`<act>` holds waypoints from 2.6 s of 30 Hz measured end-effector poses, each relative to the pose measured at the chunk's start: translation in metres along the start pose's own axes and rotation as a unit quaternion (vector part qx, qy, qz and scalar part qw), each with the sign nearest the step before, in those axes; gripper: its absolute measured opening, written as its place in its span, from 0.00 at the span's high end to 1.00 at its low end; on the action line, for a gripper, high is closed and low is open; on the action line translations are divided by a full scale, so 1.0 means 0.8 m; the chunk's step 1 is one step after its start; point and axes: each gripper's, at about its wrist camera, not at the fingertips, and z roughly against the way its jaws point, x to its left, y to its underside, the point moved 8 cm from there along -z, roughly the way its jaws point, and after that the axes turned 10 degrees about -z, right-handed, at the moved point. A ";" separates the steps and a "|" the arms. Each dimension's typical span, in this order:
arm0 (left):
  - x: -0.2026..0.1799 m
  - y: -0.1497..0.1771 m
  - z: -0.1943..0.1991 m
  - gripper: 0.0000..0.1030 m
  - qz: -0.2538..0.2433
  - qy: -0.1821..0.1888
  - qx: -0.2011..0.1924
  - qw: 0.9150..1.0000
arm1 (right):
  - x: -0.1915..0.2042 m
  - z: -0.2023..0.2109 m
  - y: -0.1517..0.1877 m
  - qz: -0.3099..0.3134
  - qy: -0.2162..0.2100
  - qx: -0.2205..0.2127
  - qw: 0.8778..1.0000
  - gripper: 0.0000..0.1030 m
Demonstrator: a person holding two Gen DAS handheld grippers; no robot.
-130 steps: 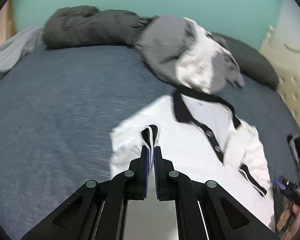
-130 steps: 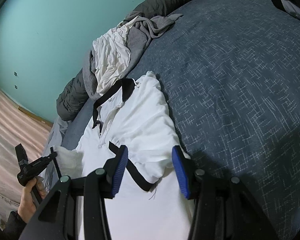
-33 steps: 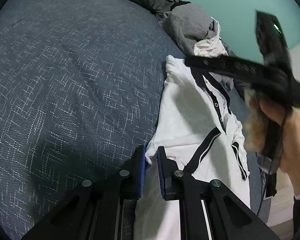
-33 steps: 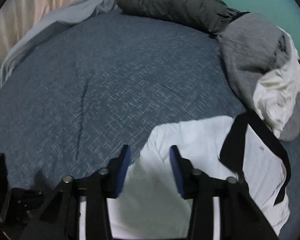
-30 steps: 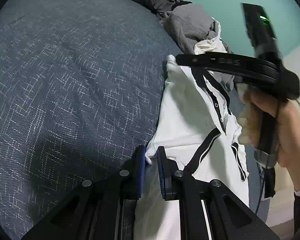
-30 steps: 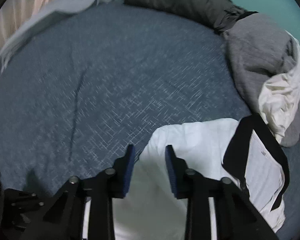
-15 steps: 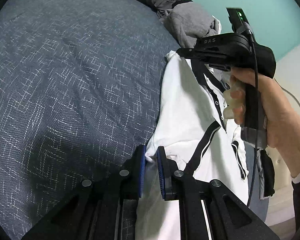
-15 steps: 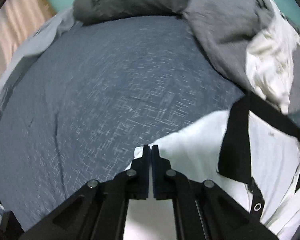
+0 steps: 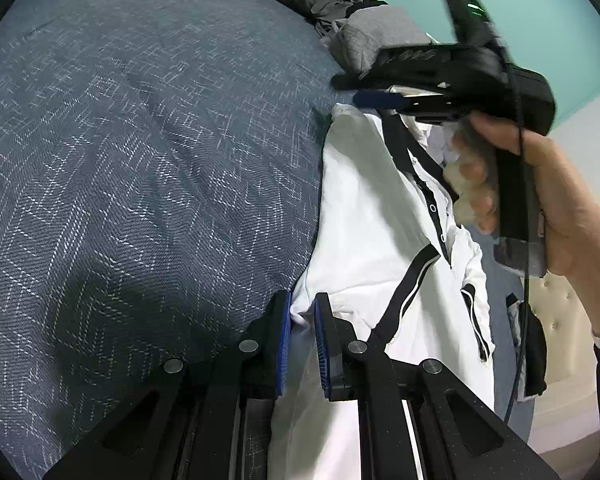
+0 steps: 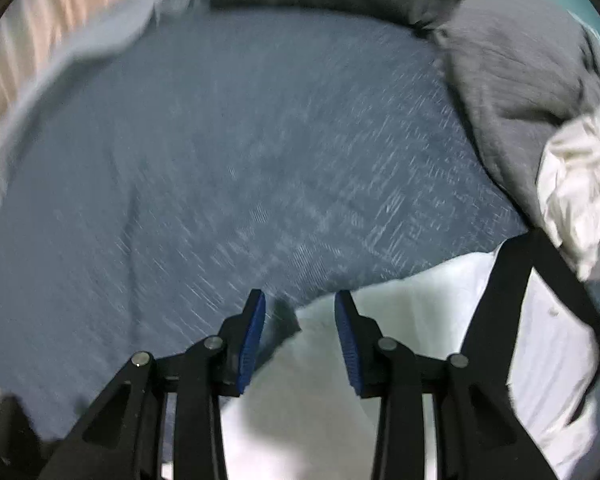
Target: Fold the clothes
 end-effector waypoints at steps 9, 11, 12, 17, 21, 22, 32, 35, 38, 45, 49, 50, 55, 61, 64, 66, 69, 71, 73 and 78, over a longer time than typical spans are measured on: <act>0.007 0.002 0.000 0.88 0.005 0.006 0.003 1.000 | -0.039 0.010 -0.013 -0.094 0.015 -0.045 0.994 0.96; 0.007 0.001 0.000 0.88 0.004 0.005 0.004 1.000 | -0.051 0.018 -0.014 -0.132 0.000 -0.059 0.990 0.96; 0.007 0.001 -0.001 0.88 0.004 0.004 0.004 1.000 | -0.057 0.020 -0.014 -0.151 -0.005 -0.064 0.986 0.96; 0.009 0.001 -0.002 0.88 0.009 0.007 0.004 1.000 | -0.068 0.016 -0.008 -0.224 -0.066 -0.065 0.970 0.96; 0.009 0.000 -0.002 0.88 0.010 0.008 0.005 1.000 | -0.081 0.020 -0.023 -0.258 -0.096 -0.083 0.958 0.96; 0.009 -0.001 -0.002 0.88 0.011 0.009 0.005 1.000 | -0.081 0.025 -0.026 -0.256 -0.097 -0.088 0.958 0.96; 0.015 -0.003 -0.001 0.88 0.012 0.011 0.007 1.000 | -0.035 0.027 -0.021 -0.132 -0.107 -0.058 0.984 0.70; 0.008 -0.004 -0.001 0.88 0.010 0.008 0.007 1.000 | -0.017 0.017 -0.015 -0.086 -0.080 -0.041 0.992 0.70; 0.008 -0.005 -0.002 0.88 0.011 0.009 0.007 1.000 | 0.002 0.005 -0.014 -0.056 -0.061 -0.027 0.996 0.70; 0.005 -0.006 -0.005 0.88 0.009 0.008 0.009 1.000 | 0.002 -0.012 -0.022 -0.070 -0.027 -0.033 0.997 0.95; 0.006 -0.007 -0.007 0.88 0.011 0.010 0.009 1.000 | -0.032 -0.010 -0.028 -0.153 -0.034 -0.059 0.986 0.95; 0.006 -0.007 -0.006 0.88 0.011 0.010 0.009 1.000 | -0.036 -0.013 -0.028 -0.164 -0.038 -0.060 0.984 0.95; 0.011 -0.006 -0.006 0.88 0.014 0.012 0.009 1.000 | -0.037 -0.030 -0.025 -0.190 -0.069 -0.046 0.978 0.95; 0.011 -0.006 -0.006 0.88 0.014 0.011 0.009 1.000 | -0.027 -0.034 -0.034 -0.178 -0.070 -0.043 0.981 0.92; 0.011 -0.007 -0.005 0.88 0.014 0.010 0.010 1.000 | -0.032 -0.026 -0.043 -0.181 -0.071 -0.064 0.979 0.89; 0.011 -0.006 -0.004 0.88 0.014 0.011 0.009 1.000 | -0.036 -0.019 -0.047 -0.185 -0.079 -0.078 0.976 0.84; 0.011 -0.004 -0.002 0.88 0.015 0.011 0.008 1.000 | -0.042 0.004 -0.052 -0.185 -0.094 -0.099 0.973 0.84; 0.012 -0.004 -0.001 0.88 0.017 0.012 0.007 1.000 | -0.047 0.027 -0.048 -0.182 -0.116 -0.113 0.970 0.84; 0.012 -0.003 0.000 0.88 0.017 0.011 0.007 1.000 | -0.039 0.040 -0.046 -0.159 -0.138 -0.115 0.971 0.84; 0.014 -0.004 0.001 0.88 0.018 0.009 0.006 1.000 | -0.013 0.042 -0.024 -0.094 -0.160 -0.077 0.980 0.84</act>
